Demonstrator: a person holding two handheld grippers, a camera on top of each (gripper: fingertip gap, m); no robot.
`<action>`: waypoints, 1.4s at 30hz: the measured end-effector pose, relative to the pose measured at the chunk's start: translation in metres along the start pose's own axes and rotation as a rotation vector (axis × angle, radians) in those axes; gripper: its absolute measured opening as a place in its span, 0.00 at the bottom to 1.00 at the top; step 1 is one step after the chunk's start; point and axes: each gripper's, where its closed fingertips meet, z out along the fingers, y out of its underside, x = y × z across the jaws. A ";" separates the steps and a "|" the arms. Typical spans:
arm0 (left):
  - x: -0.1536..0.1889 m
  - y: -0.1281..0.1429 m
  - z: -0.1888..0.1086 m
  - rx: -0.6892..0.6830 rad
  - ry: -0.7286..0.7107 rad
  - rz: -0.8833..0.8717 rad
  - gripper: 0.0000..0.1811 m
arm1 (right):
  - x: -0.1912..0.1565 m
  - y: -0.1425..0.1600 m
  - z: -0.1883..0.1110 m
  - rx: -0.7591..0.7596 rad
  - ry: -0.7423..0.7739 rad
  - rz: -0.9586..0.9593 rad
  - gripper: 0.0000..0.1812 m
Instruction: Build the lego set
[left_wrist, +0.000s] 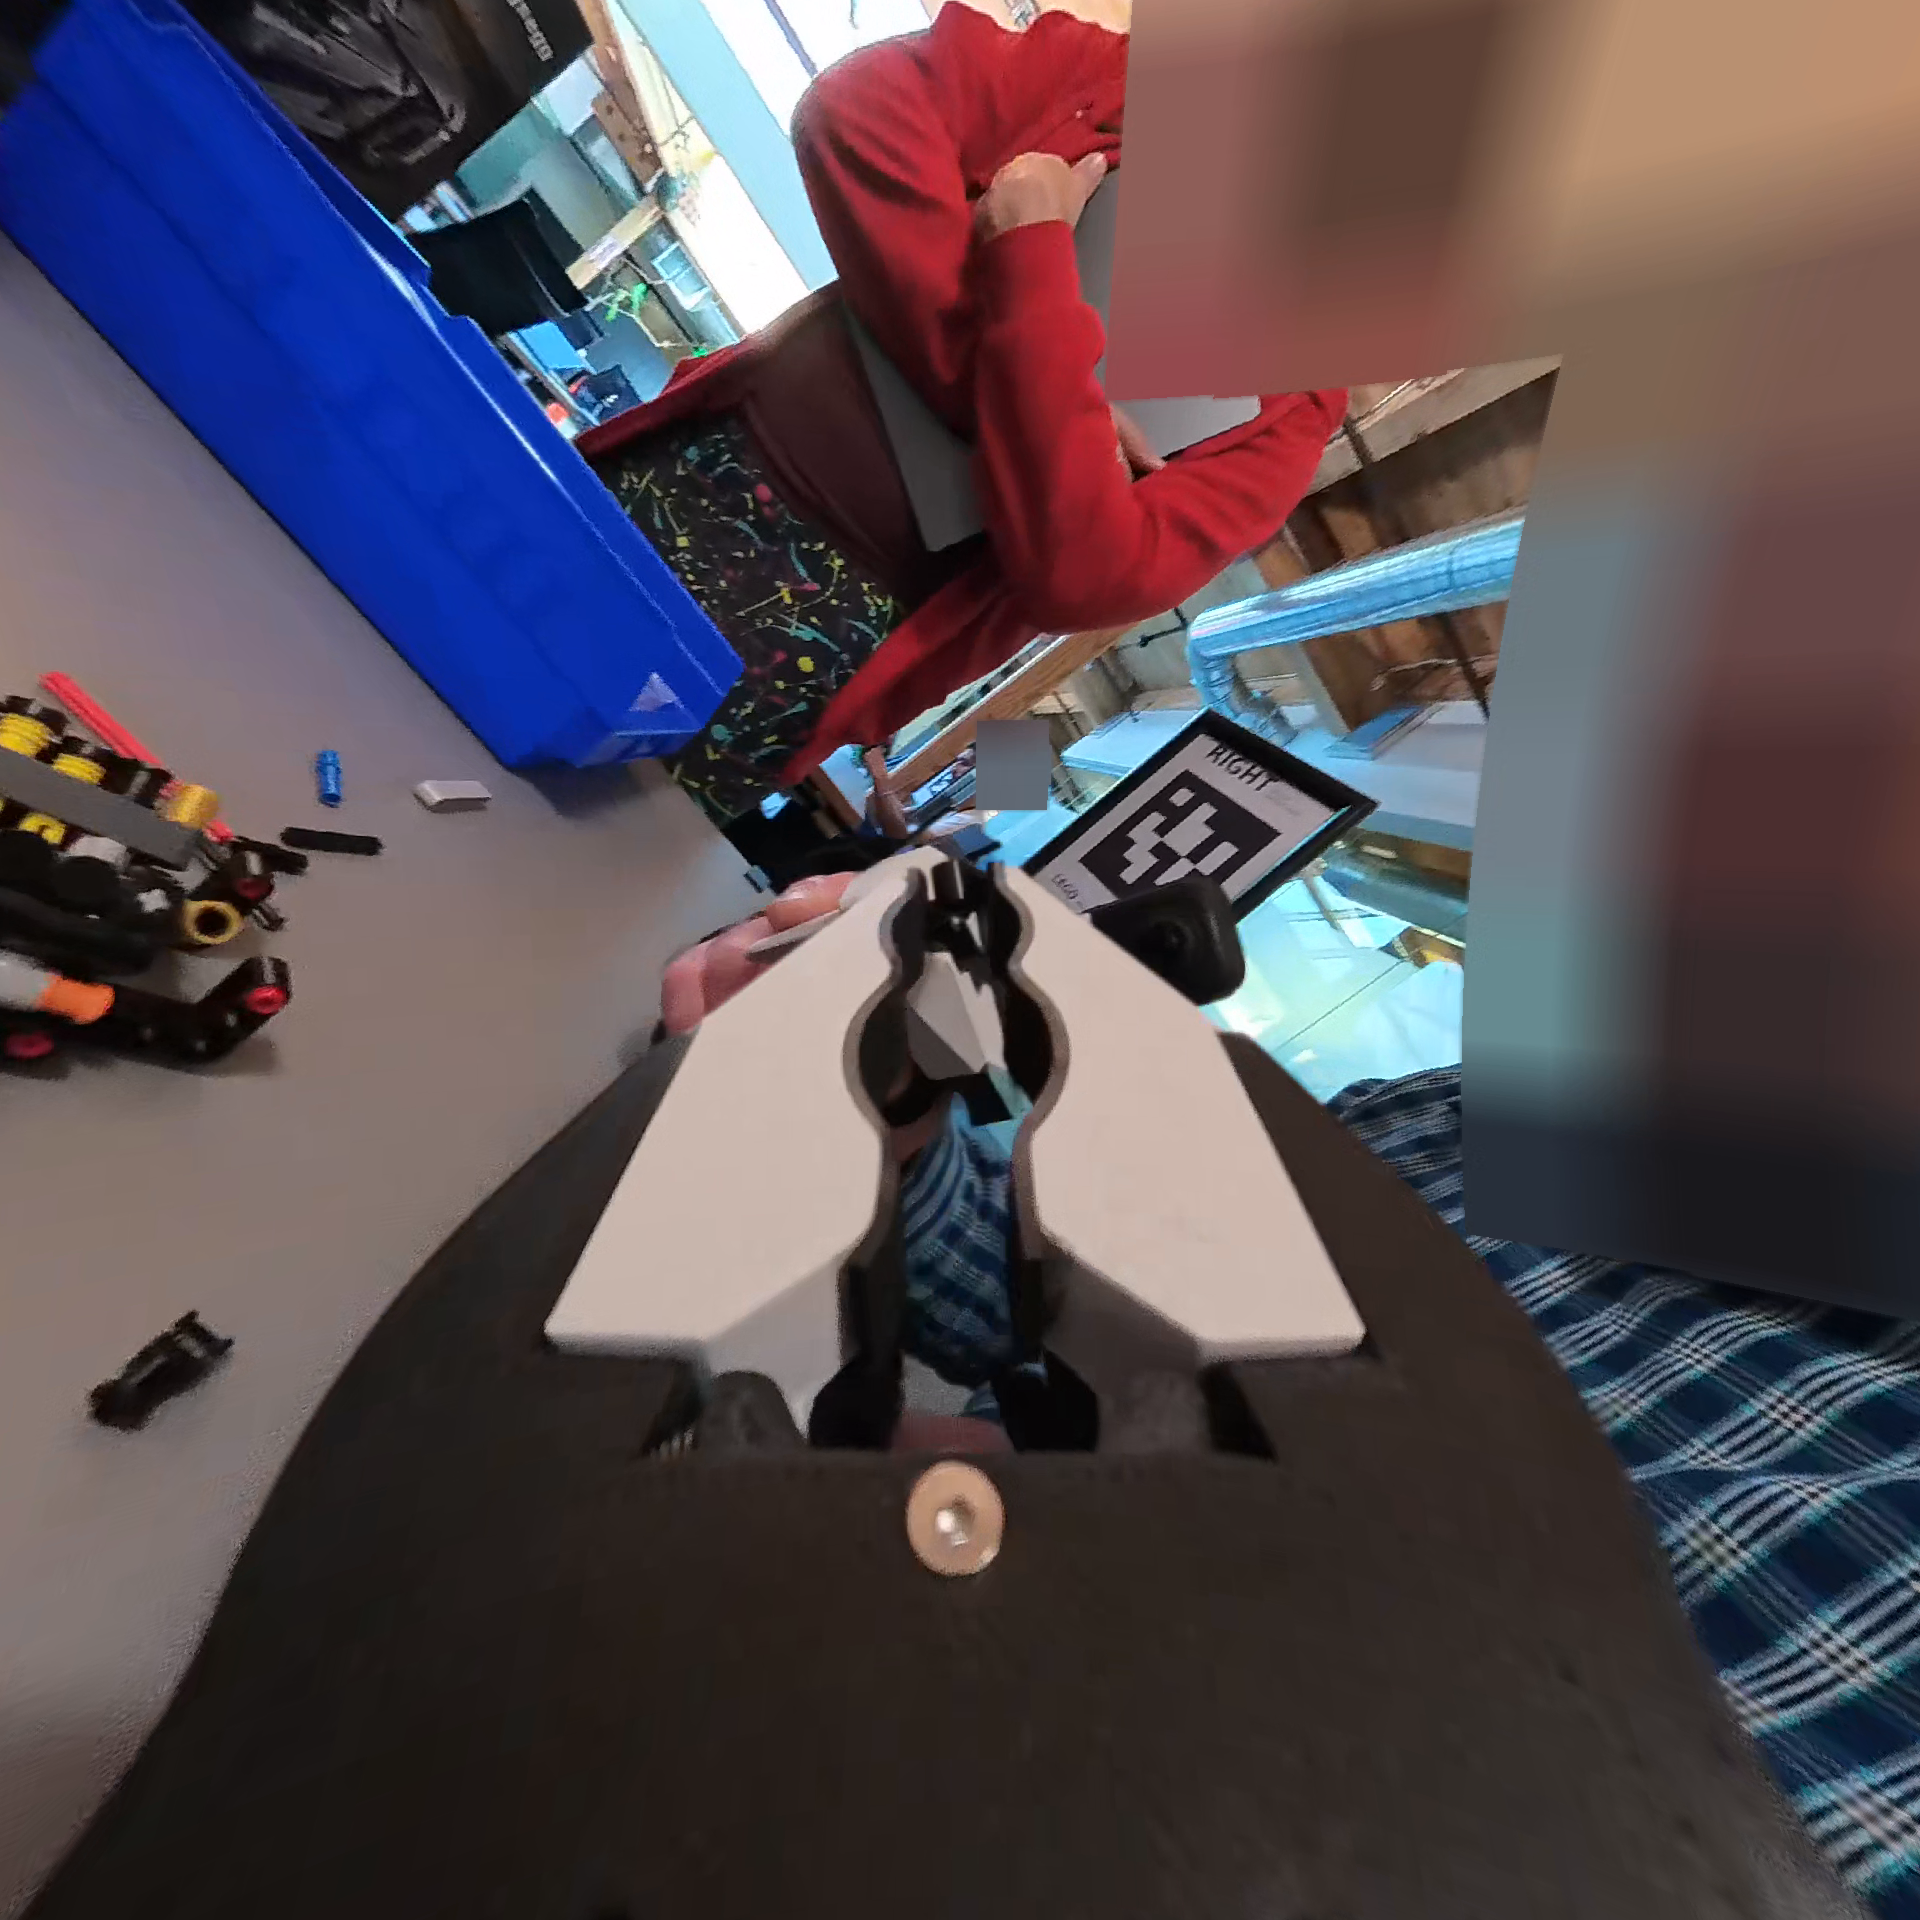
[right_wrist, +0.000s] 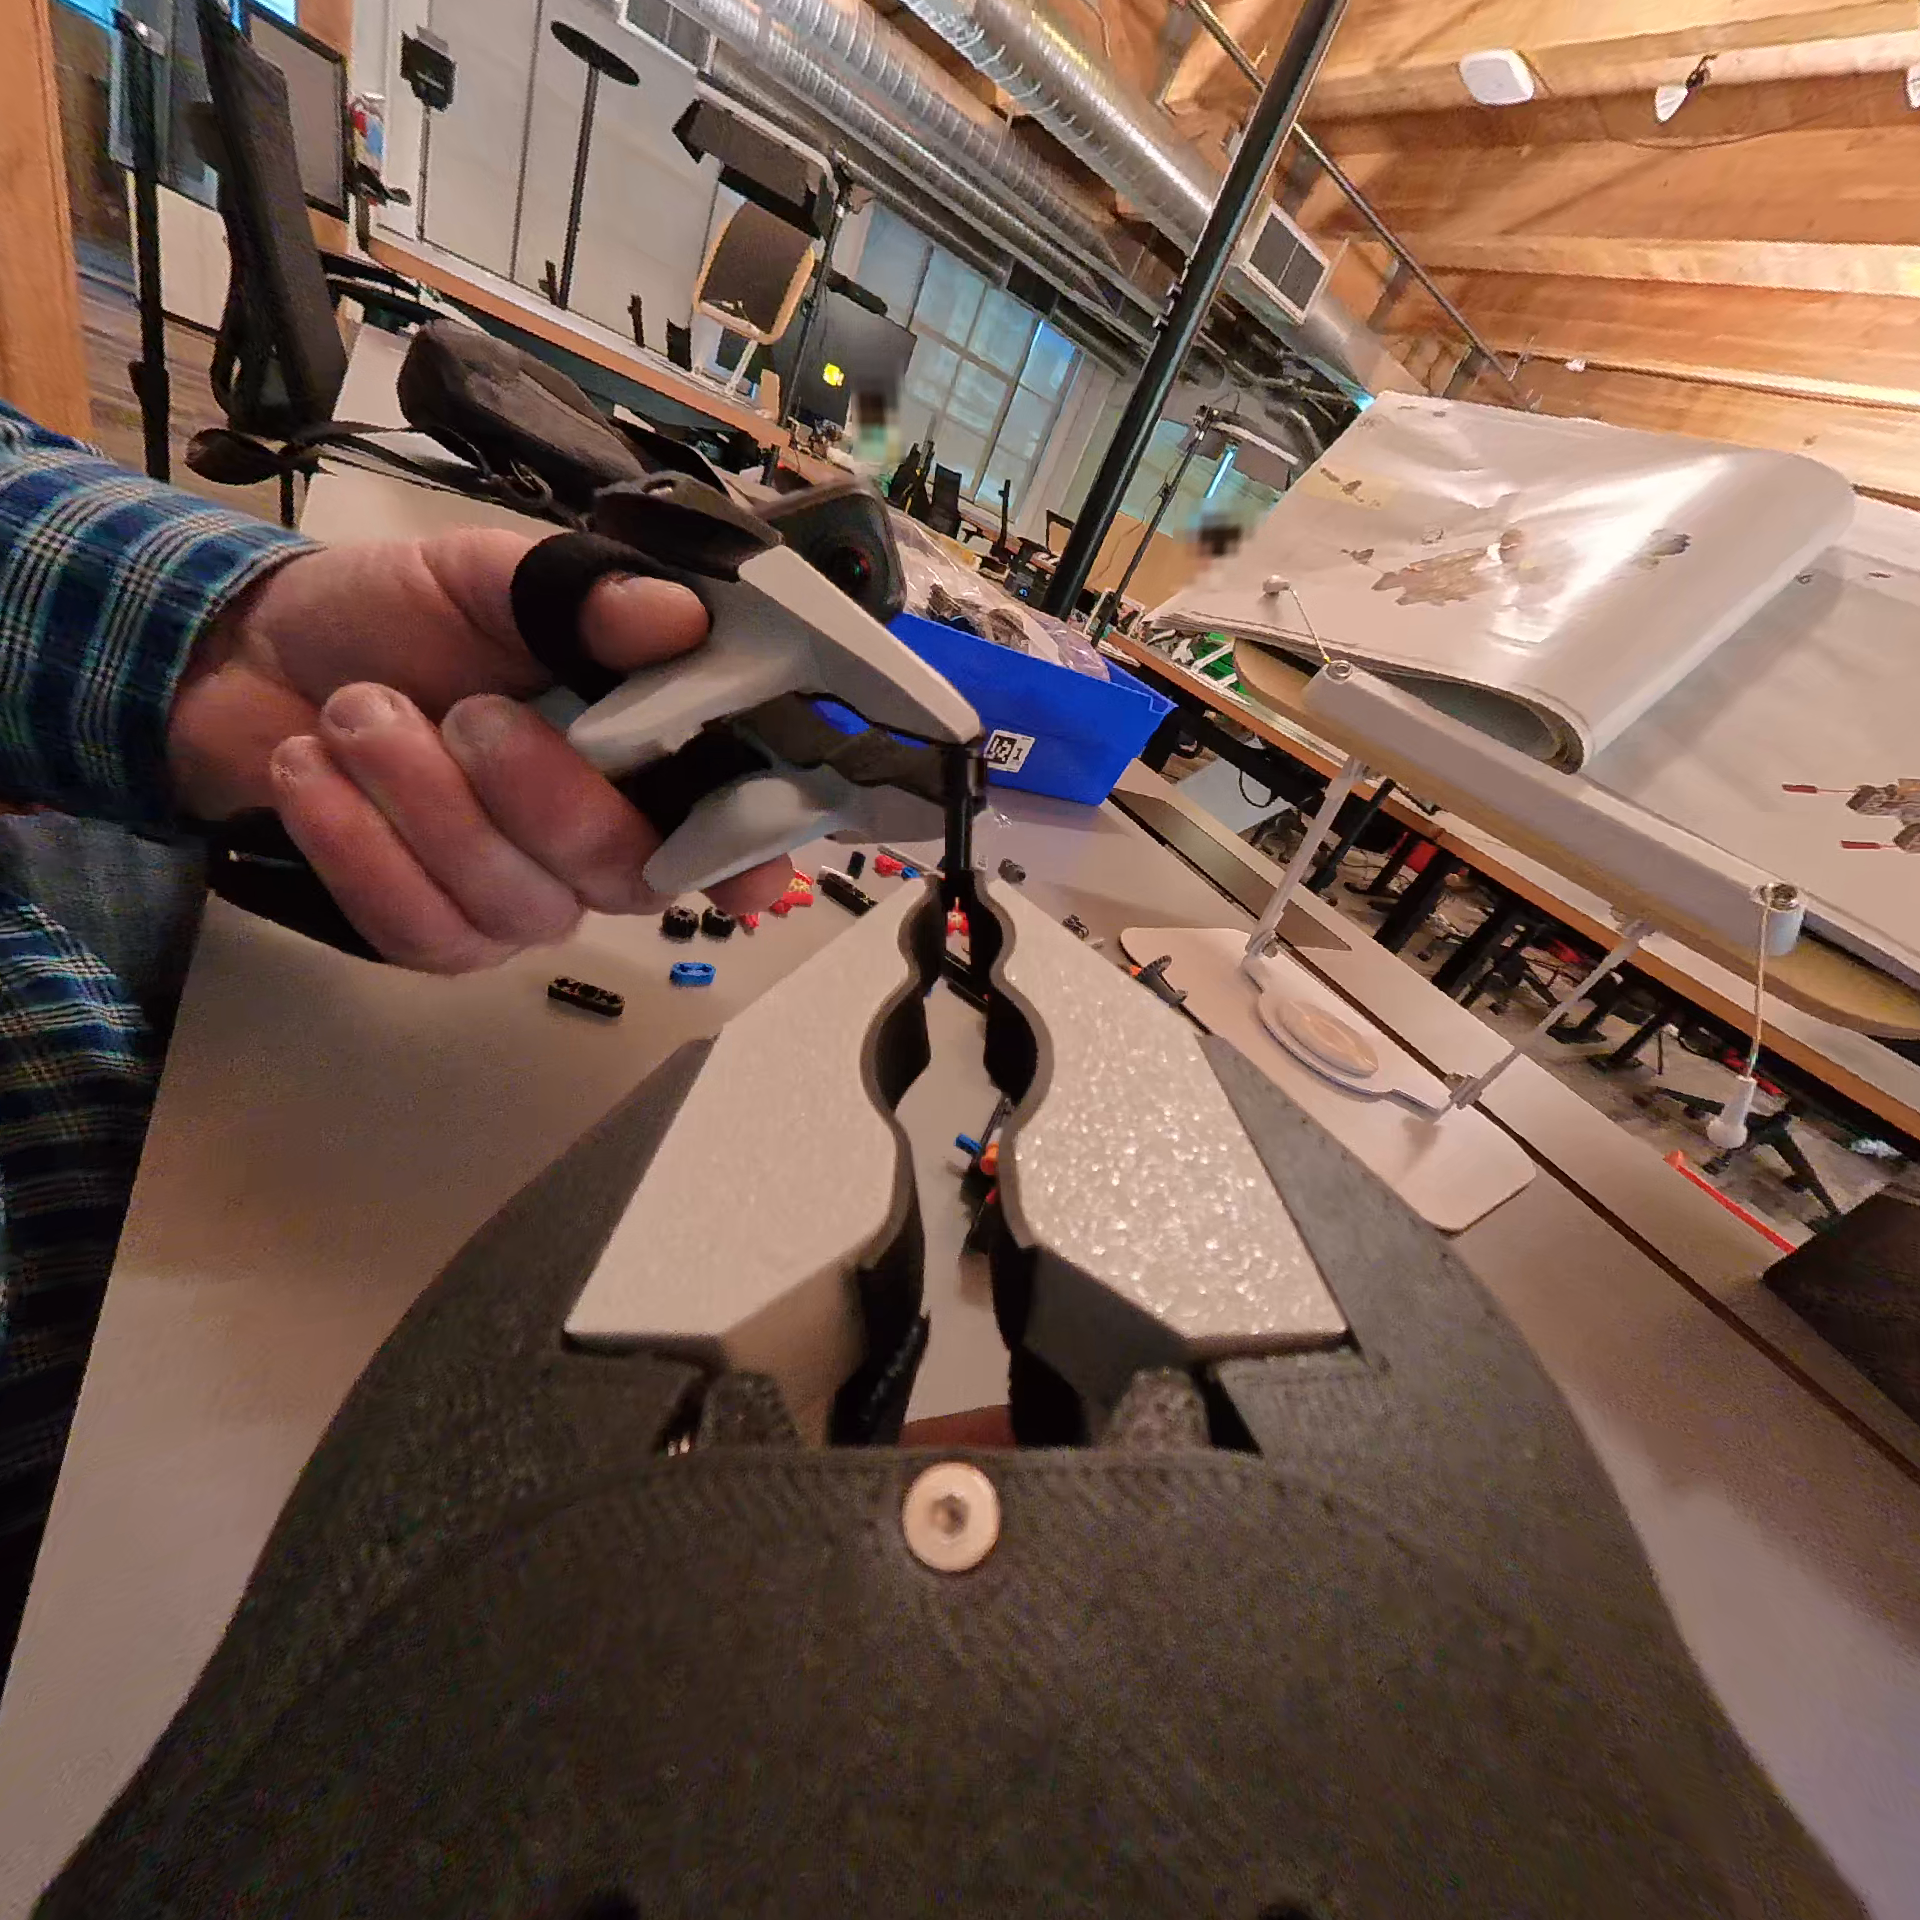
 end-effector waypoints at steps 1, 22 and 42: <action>0.001 0.000 0.001 0.004 0.017 -0.016 0.04 | 0.000 -0.001 0.000 0.005 -0.002 0.004 0.01; 0.004 -0.004 0.000 0.019 0.005 0.045 0.03 | 0.000 0.004 -0.001 -0.115 -0.053 0.089 0.11; 0.007 -0.019 -0.019 0.065 -0.014 0.134 0.03 | 0.001 -0.021 0.011 -0.204 -0.017 0.628 0.22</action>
